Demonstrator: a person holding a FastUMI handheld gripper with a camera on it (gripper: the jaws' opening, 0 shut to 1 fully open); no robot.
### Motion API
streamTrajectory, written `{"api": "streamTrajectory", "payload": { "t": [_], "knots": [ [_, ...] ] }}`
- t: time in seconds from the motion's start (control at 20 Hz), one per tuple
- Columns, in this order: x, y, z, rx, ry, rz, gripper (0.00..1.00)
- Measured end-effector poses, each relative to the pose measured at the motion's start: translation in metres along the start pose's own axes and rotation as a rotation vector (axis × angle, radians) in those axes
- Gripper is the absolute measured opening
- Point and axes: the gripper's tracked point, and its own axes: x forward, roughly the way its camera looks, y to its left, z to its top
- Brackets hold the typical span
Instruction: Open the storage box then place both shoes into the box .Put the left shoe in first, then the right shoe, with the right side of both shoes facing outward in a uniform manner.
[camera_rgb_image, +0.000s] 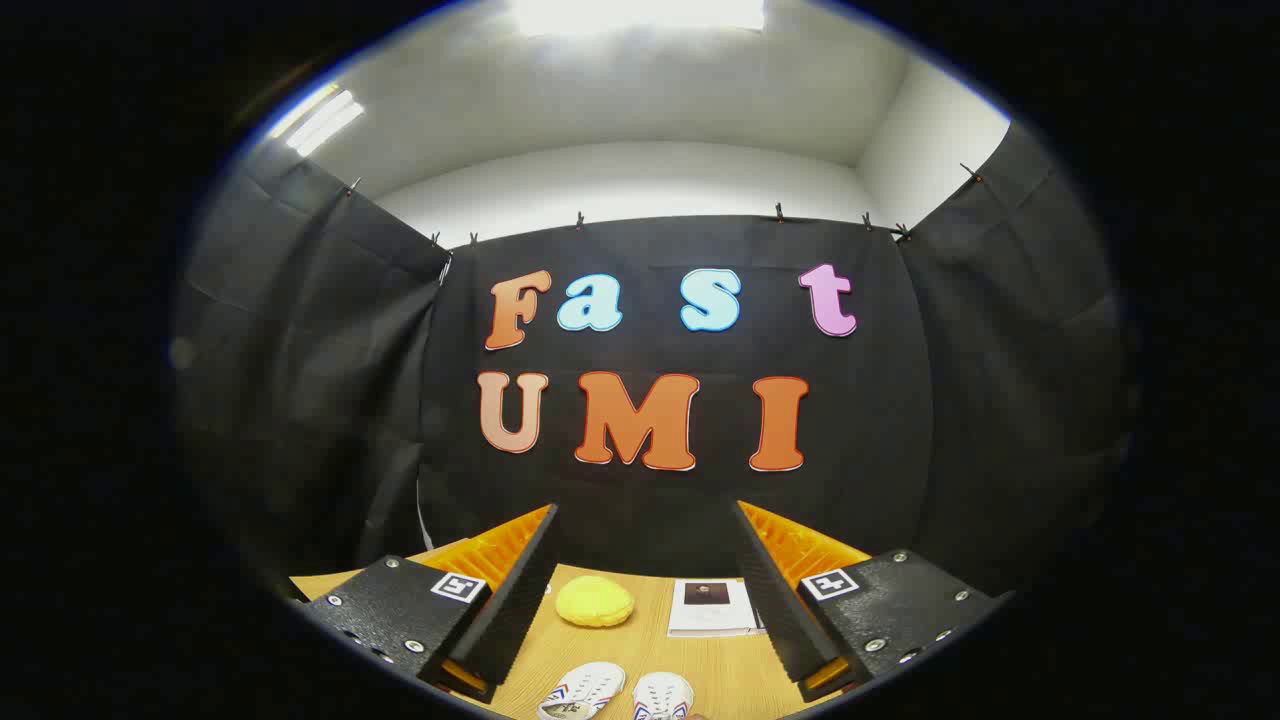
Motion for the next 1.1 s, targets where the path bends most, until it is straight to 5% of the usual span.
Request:
{"api": "streamTrajectory", "payload": {
  "t": [1.1],
  "knots": [
    [0.014, 0.022, -0.018, 0.056, 0.029, 0.048, 0.99]
  ]
}}
